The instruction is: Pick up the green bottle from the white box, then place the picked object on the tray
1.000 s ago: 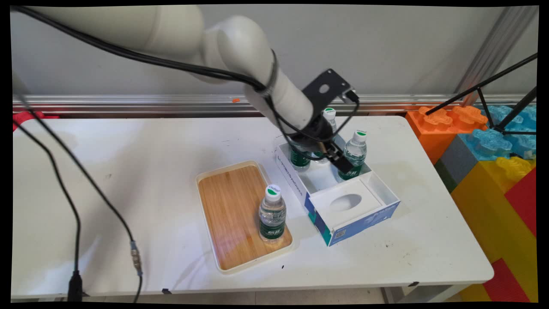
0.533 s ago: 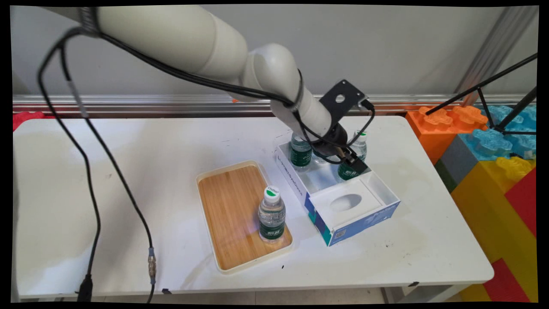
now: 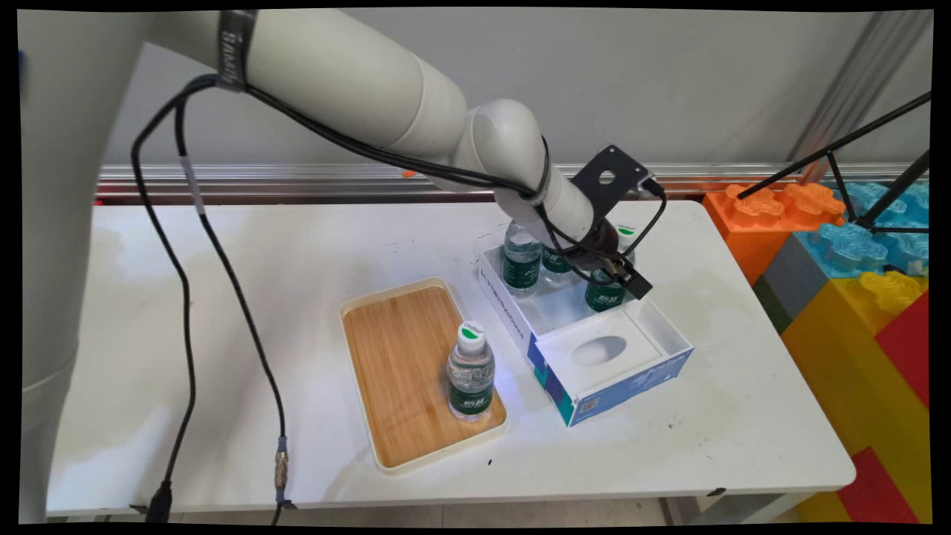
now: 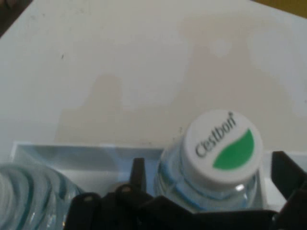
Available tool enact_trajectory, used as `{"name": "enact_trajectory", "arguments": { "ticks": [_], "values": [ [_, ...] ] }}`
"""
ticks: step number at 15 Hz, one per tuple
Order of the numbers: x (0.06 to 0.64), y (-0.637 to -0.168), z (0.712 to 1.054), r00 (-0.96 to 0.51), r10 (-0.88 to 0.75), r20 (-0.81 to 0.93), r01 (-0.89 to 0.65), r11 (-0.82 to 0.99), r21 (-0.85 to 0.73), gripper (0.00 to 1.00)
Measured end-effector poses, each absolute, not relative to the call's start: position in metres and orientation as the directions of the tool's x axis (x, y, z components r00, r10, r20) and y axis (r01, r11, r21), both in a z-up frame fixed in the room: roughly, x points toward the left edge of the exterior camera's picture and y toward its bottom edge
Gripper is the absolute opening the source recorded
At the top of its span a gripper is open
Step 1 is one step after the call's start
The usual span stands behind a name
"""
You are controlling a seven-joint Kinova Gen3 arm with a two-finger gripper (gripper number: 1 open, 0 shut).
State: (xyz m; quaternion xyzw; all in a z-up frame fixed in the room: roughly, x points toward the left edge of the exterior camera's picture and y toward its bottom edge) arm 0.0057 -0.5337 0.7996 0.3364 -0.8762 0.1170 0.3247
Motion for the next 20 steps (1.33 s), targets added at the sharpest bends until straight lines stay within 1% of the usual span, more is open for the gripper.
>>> {"name": "enact_trajectory", "arguments": {
  "ticks": [1, 2, 6, 10, 14, 17, 20],
  "values": [
    [0.004, -0.536, 0.799, -0.564, -0.507, 0.652, -0.664, 0.747, 0.007, 1.00],
    [0.002, -0.537, 0.798, -0.567, -0.500, 0.655, -0.662, 0.749, -0.001, 0.00],
    [0.000, -0.540, 0.798, -0.573, -0.486, 0.660, -0.660, 0.751, -0.020, 0.00],
    [-0.001, -0.538, 0.810, -0.578, -0.474, 0.664, -0.655, 0.755, -0.031, 0.00],
    [0.001, -0.523, 0.844, -0.575, -0.469, 0.670, -0.648, 0.761, -0.024, 0.00],
    [0.010, -0.509, 0.887, -0.582, -0.450, 0.678, -0.637, 0.770, -0.035, 0.00],
    [0.025, -0.499, 0.914, -0.591, -0.439, 0.677, -0.632, 0.774, -0.049, 0.00]
  ]
}}
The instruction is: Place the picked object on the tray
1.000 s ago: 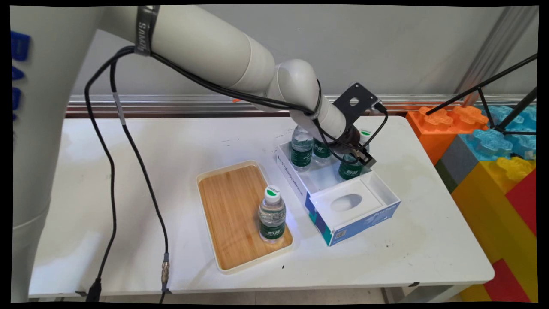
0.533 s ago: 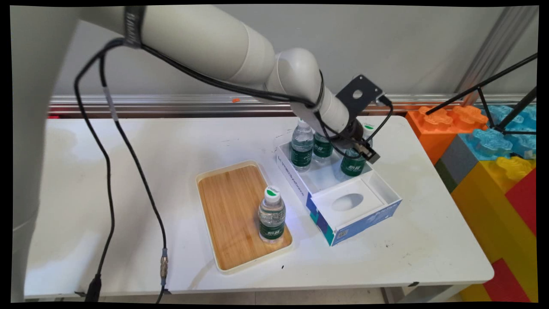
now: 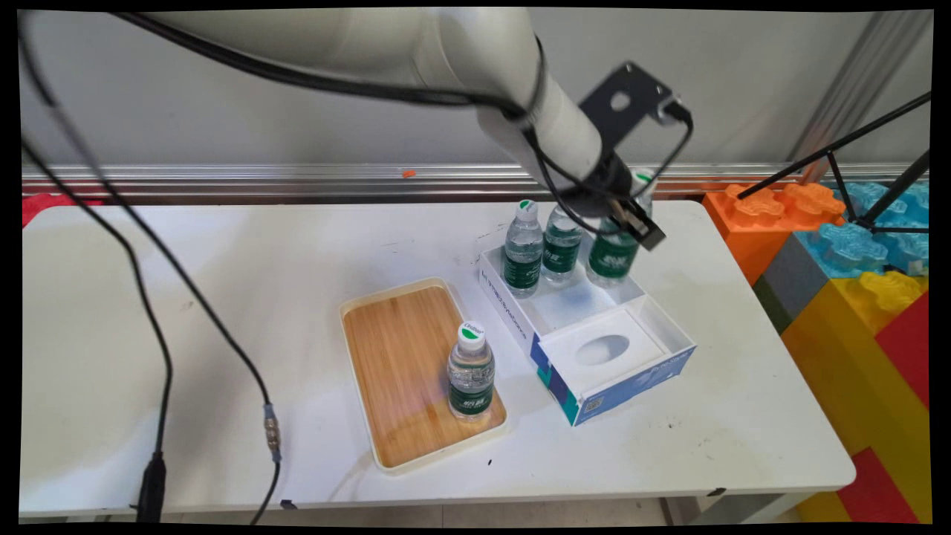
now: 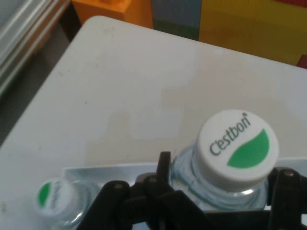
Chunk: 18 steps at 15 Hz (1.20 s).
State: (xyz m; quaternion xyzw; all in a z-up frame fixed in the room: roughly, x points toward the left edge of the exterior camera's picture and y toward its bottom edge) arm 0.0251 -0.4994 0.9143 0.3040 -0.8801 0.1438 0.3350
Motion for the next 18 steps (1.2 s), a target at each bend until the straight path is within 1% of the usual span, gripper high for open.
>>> {"name": "enact_trajectory", "arguments": {
  "ticks": [2, 5, 8, 10, 13, 18],
  "values": [
    [0.039, -0.494, 0.931, -0.602, -0.433, 0.671, -0.627, 0.777, -0.061, 0.00],
    [0.078, -0.485, 0.954, -0.632, -0.429, 0.645, -0.615, 0.784, -0.081, 0.00],
    [0.118, -0.480, 0.960, -0.660, -0.423, 0.621, -0.588, 0.805, -0.076, 0.00],
    [0.149, -0.477, 0.955, -0.675, -0.427, 0.602, -0.568, 0.821, -0.054, 0.00],
    [0.182, -0.473, 0.944, -0.693, -0.431, 0.578, -0.546, 0.837, -0.030, 0.00],
    [0.231, -0.476, 0.909, -0.715, -0.421, 0.559, -0.519, 0.855, -0.020, 0.00]
  ]
}}
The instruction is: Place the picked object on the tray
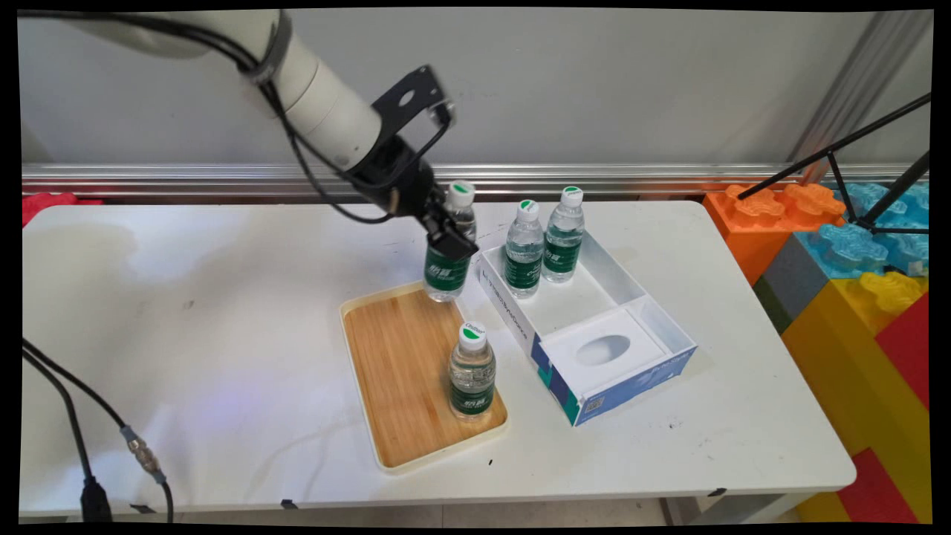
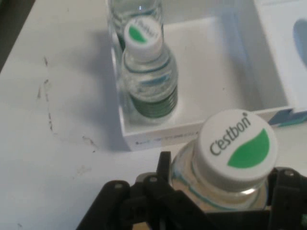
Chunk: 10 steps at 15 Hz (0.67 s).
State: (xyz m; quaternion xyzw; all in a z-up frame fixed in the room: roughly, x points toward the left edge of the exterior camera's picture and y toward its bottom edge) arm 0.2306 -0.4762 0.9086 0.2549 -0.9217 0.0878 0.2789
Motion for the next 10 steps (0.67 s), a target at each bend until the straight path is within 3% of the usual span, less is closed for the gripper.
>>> {"name": "enact_trajectory", "arguments": {
  "ticks": [10],
  "values": [
    [0.257, -0.485, 0.837, -0.710, -0.384, 0.590, -0.459, 0.888, 0.025, 0.00]
  ]
}}
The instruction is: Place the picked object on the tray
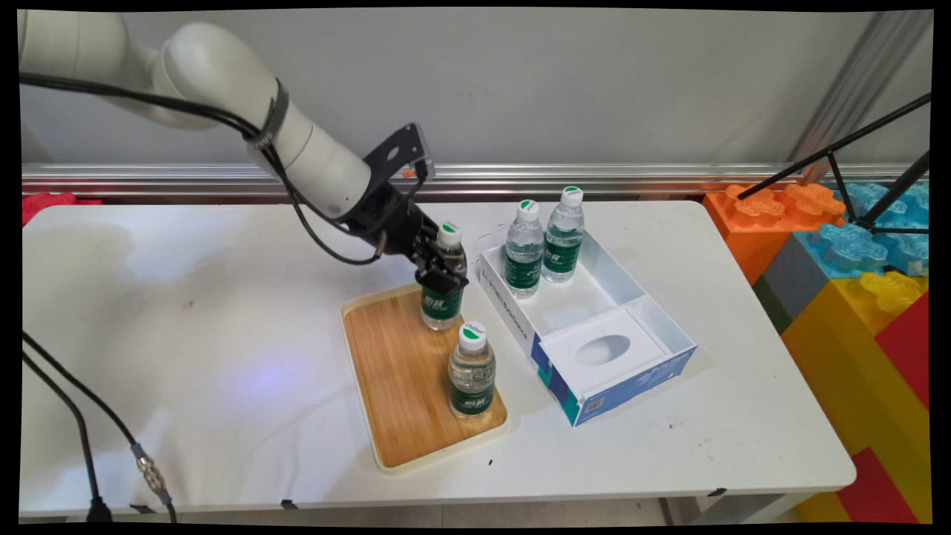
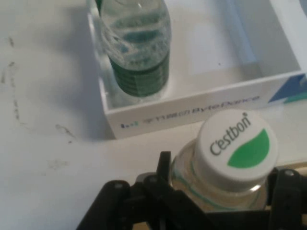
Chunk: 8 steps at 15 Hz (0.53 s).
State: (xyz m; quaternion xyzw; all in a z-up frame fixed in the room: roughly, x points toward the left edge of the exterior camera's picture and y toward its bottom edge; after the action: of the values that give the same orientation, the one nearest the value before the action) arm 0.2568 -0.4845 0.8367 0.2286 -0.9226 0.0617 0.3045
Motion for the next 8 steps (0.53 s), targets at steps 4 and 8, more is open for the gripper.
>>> {"name": "enact_trajectory", "arguments": {
  "ticks": [4, 8],
  "values": [
    [0.261, -0.484, 0.821, -0.713, -0.368, 0.597, -0.434, 0.900, 0.035, 0.00],
    [0.265, -0.484, 0.812, -0.716, -0.341, 0.609, -0.406, 0.913, 0.033, 1.00]
  ]
}}
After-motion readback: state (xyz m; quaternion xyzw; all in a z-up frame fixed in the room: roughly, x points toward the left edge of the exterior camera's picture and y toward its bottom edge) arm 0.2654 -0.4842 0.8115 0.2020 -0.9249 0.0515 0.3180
